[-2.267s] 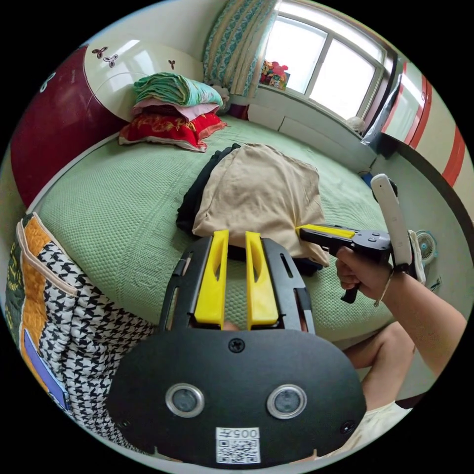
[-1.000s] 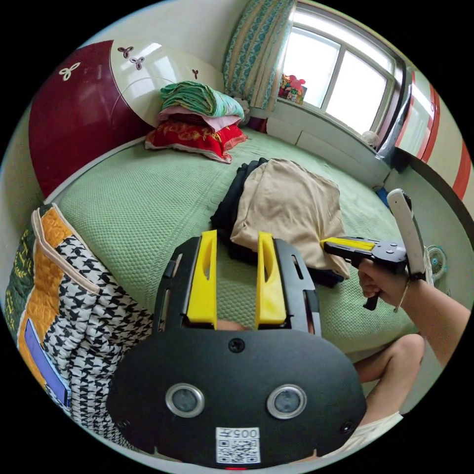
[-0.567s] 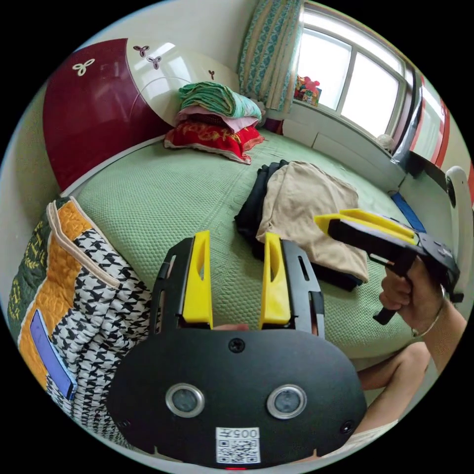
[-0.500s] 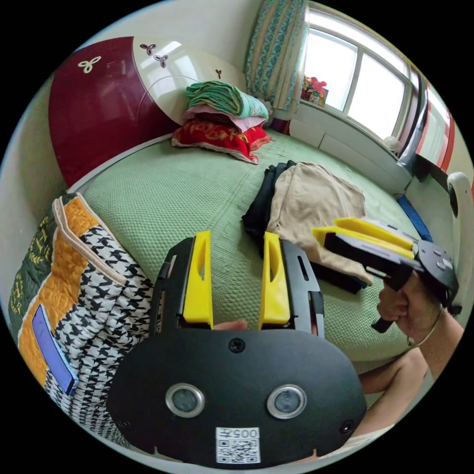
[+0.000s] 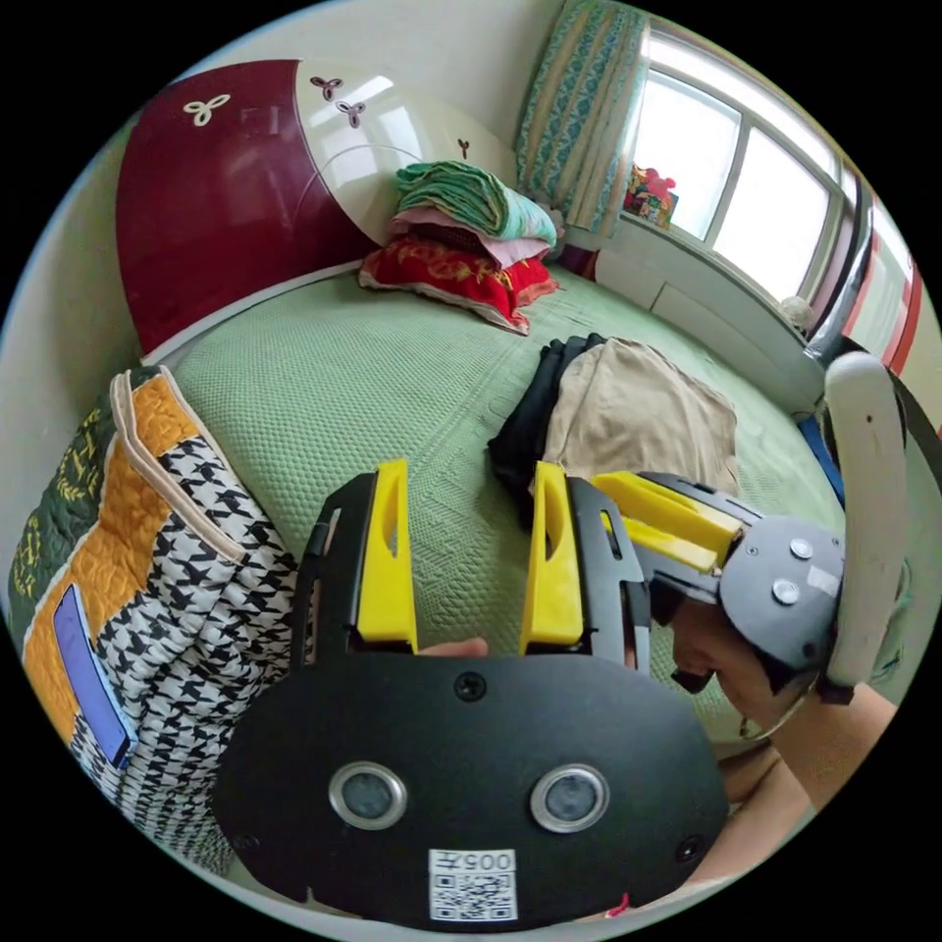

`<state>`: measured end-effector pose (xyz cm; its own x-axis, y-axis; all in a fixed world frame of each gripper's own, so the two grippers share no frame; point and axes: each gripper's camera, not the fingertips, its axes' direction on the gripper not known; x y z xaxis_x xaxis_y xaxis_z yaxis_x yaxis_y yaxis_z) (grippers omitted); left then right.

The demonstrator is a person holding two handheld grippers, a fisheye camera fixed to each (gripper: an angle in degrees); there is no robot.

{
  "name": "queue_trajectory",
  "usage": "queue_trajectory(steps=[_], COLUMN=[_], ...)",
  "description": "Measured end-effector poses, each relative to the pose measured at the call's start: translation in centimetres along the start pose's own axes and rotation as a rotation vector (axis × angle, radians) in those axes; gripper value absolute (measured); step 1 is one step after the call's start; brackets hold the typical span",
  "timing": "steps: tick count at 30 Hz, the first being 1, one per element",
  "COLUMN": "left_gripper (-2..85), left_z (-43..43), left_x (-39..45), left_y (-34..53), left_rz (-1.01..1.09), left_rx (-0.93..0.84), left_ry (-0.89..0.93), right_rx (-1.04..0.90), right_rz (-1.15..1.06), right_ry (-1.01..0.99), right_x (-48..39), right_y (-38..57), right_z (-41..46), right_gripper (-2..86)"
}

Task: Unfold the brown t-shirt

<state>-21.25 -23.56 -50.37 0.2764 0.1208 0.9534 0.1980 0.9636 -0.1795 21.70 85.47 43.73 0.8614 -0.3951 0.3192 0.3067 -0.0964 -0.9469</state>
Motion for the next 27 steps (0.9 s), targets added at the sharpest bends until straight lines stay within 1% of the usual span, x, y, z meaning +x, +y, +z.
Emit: queue_trajectory(steps=[2, 5, 10, 13, 17, 21, 27], left_gripper=[17.7, 17.4, 16.7, 16.7, 16.9, 17.0, 17.2], left_z=[0.2, 0.3, 0.4, 0.8, 1.4, 2.1, 2.7], left_x=[0.4, 0.7, 2.2, 4.3, 7.1, 9.7, 13.6], left_y=[0.1, 0.4, 0.8, 1.1, 1.5, 1.8, 2.6], left_rz=[0.015, 0.020, 0.046, 0.106, 0.160, 0.165, 0.200], left_rx=[-0.023, -0.029, -0.038, -0.062, -0.070, -0.087, -0.085], left_ry=[-0.007, 0.000, 0.069, 0.109, 0.120, 0.166, 0.152], right_rx=[0.011, 0.122, 0.195, 0.199, 0.203, 0.211, 0.274], right_rz=[0.064, 0.185, 0.396, 0.477, 0.555, 0.579, 0.627], right_ry=[-0.055, -0.151, -0.192, -0.150, -0.114, -0.086, -0.022], right_x=[1.4, 4.5, 11.5, 15.2, 19.2, 21.8, 26.9], right_y=[-0.7, -0.5, 0.7, 1.7, 3.4, 4.5, 6.4], right_z=[-1.8, -5.6, -10.2, -12.2, -14.7, -17.3, -23.5], right_gripper=[0.8, -0.4, -0.7, -0.7, -0.7, -0.8, -0.8])
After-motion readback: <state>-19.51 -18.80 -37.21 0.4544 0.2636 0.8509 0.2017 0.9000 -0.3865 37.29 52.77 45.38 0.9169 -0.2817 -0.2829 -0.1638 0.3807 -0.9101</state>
